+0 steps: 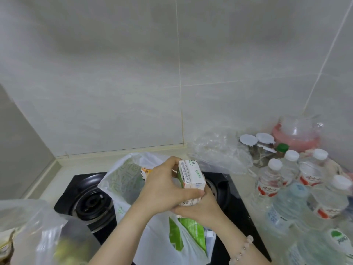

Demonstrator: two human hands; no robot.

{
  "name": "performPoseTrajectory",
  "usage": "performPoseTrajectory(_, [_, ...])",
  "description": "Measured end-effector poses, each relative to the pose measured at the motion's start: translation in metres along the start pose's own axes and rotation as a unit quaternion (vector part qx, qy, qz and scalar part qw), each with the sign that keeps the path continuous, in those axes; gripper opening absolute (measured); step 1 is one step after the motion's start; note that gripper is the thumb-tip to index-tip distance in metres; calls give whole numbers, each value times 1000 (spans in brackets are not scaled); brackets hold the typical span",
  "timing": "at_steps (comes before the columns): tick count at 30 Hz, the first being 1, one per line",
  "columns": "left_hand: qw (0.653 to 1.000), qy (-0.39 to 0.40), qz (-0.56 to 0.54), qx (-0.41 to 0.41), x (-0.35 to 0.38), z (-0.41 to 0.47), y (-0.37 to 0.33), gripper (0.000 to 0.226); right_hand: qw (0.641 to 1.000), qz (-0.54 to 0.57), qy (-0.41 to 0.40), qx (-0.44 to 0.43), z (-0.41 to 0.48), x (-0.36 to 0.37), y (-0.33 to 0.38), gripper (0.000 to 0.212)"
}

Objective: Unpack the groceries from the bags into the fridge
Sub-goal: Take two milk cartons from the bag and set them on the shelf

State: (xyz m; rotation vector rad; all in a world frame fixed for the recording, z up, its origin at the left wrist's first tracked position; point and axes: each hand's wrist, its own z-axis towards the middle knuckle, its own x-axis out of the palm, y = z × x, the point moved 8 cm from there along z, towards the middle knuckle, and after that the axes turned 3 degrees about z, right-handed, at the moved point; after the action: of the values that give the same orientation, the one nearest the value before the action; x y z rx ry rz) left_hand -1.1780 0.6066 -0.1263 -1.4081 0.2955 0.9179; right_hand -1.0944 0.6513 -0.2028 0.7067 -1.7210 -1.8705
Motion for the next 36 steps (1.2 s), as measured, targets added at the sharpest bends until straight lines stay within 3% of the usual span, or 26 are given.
performPoseTrajectory(6, [974,205,1,-94,25,-4,32,74,995,7,-84,53,-1,-26,-35,66])
performPoseTrajectory(9, [933,329,43,-137,41,-9,47,44,989,4,-137,58,-4,-51,-36,59])
performPoseTrajectory(11, [904,368,168,-141,55,-4,67,45,984,6,-168,59,-8,-64,-35,62])
performPoseTrajectory(14, [851,376,344,-127,77,15,99,64,979,7,-193,69,-15,-75,-39,62])
performPoseTrajectory(19, [765,318,561,1,114,47,115,55,981,-29,-178,68,-26,-80,-42,58])
performPoseTrajectory(22, [701,326,623,116,138,57,113,61,980,-52,-178,67,-29,-85,-41,60])
performPoseTrajectory(24, [677,325,642,155,144,61,111,70,980,-61,-176,64,-30,-89,-41,65])
performPoseTrajectory(29, [641,316,678,175,152,78,116,64,980,-75,-166,79,-34,-93,-45,67])
performPoseTrajectory(36, [667,342,640,168,179,96,124,47,981,-97,-147,79,-37,-96,-46,72])
